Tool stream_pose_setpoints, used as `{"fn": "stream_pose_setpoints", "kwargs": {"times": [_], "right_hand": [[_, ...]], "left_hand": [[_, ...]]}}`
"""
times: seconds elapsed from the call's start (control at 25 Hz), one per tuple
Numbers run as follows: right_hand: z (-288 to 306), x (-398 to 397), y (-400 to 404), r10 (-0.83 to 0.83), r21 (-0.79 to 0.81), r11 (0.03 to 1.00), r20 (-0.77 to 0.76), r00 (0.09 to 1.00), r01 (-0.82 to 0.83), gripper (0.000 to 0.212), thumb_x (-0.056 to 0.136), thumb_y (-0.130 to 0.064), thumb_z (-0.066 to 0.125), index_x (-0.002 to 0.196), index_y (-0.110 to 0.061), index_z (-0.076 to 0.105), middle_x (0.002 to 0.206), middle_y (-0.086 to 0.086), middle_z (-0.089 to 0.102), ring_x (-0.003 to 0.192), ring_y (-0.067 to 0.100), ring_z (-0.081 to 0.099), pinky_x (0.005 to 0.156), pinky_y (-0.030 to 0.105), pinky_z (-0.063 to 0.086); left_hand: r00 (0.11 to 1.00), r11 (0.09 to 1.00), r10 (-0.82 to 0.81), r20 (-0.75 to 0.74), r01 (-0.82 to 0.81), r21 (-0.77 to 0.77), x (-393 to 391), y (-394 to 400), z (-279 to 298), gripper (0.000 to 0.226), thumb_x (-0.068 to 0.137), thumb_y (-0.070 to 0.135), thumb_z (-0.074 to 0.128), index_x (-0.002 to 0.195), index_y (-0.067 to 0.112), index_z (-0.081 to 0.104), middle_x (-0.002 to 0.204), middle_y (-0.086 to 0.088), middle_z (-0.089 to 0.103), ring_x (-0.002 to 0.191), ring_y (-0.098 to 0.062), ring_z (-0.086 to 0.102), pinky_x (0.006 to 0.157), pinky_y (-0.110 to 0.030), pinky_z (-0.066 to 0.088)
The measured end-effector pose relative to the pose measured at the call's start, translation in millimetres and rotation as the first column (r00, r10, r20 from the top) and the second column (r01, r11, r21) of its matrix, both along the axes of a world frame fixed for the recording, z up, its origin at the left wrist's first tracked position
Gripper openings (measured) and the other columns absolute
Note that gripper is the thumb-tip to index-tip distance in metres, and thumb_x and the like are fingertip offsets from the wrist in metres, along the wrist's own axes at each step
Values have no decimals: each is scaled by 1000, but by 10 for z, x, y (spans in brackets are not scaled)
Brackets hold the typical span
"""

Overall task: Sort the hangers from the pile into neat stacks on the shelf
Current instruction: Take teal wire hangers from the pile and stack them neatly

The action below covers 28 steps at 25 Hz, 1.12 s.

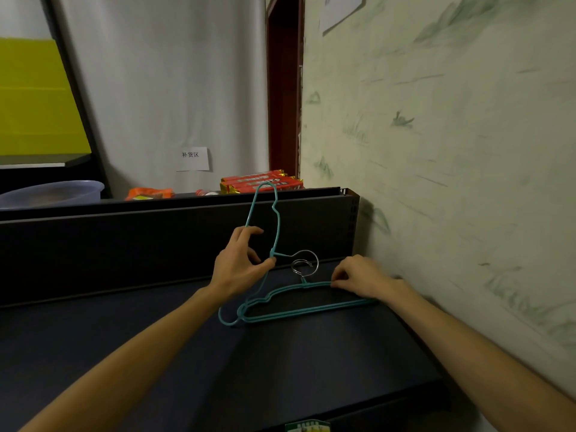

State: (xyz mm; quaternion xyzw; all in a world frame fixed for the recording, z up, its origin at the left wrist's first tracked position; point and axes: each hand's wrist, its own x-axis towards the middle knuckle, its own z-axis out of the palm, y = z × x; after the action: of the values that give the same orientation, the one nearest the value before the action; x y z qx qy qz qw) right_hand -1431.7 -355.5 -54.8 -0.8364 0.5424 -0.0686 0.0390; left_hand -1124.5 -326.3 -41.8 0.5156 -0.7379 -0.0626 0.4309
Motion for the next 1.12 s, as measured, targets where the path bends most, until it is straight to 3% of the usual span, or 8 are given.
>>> {"fn": "stream_pose_setpoints", "kwargs": {"times": [0.2,0.36,0.48,0.6,0.76,0.88,0.96,1.12], "right_hand": [[30,53,19,-8,-44,999,-67,998,5,21,93,-41,65,107,-29,74,103,-9,73,82,2,61,73,22,48],[111,71,62,-34,-35,999,-82,996,32,35,88,-44,70,119,-27,69,112,-7,70,100,12,65,84,32,55],[184,194,348,1,-115,993,205,979,24,38,88,-47,69,120,-28,68,111,-10,65,103,9,62,87,32,52],[196,555,758,-17,70,997,655,755,-37,30,88,-52,67,103,-27,75,95,-10,72,90,4,67,80,25,55],[114,754,861,-57,103,994,803,594,-44,12,87,-30,77,96,-23,76,89,-8,76,87,2,70,78,20,55],[137,581,795,-179,185,982,871,458,32,15,87,-6,72,89,-21,74,80,-6,76,77,3,72,72,21,55],[170,420,744,-168,131,985,848,503,109,17,90,-4,68,93,-21,72,83,-3,75,76,8,72,74,31,59],[202,-2,607,-130,-57,973,660,740,222,23,99,-15,58,118,-18,70,104,3,69,89,23,68,79,39,56]], "left_hand": [[1000,999,19,-21,-18,38,-1,31,-7,60,82,42,79,133,26,51,131,11,47,76,1,67,62,-17,55],[991,995,7,-133,6,96,-75,56,28,64,81,35,82,137,27,51,131,7,49,79,-3,67,66,-16,55],[954,991,50,-296,-12,130,-185,66,61,82,77,25,86,146,27,42,125,5,52,78,-13,67,67,-22,57],[836,984,112,-538,-19,176,-437,122,143,100,77,23,87,155,27,24,117,5,55,80,-17,66,71,-28,58],[651,976,123,-749,59,212,-669,141,295,91,90,14,73,159,24,15,105,3,61,78,-13,64,75,-32,58],[608,955,40,-793,209,209,-593,104,346,59,98,17,61,151,17,33,102,-7,68,72,-20,68,72,-39,62],[587,945,35,-809,245,219,-517,113,357,42,101,21,58,140,12,45,104,-13,71,80,-25,74,73,-39,62],[481,957,140,-865,158,243,-226,163,291,27,100,18,61,123,3,59,88,-12,72,74,-19,74,64,-31,59]]}}
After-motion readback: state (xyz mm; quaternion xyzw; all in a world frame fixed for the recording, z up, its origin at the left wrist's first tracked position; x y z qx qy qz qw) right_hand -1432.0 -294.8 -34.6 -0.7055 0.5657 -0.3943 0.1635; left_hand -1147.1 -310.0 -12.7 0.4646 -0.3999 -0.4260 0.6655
